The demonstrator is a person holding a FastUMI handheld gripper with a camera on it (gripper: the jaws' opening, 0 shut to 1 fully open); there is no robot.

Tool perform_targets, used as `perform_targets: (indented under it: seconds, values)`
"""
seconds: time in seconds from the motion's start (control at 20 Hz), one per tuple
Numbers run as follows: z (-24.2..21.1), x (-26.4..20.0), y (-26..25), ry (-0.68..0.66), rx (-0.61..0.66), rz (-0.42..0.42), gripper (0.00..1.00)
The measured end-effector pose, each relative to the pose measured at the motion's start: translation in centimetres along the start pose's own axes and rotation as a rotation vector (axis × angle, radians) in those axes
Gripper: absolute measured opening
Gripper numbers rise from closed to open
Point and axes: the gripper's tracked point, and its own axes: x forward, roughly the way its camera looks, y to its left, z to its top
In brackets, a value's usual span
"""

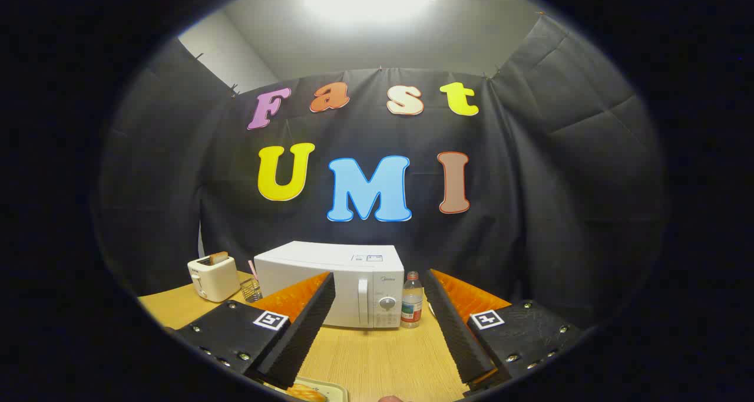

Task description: Open the microwave, put the food inside, and close the microwave door.

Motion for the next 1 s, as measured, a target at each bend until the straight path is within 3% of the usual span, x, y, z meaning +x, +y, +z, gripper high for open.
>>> perform_targets:
  seconds: [1.0]
  values:
    - [-0.8, 1.1, 0.1, 0.010, 0.020, 0.014, 0.97]
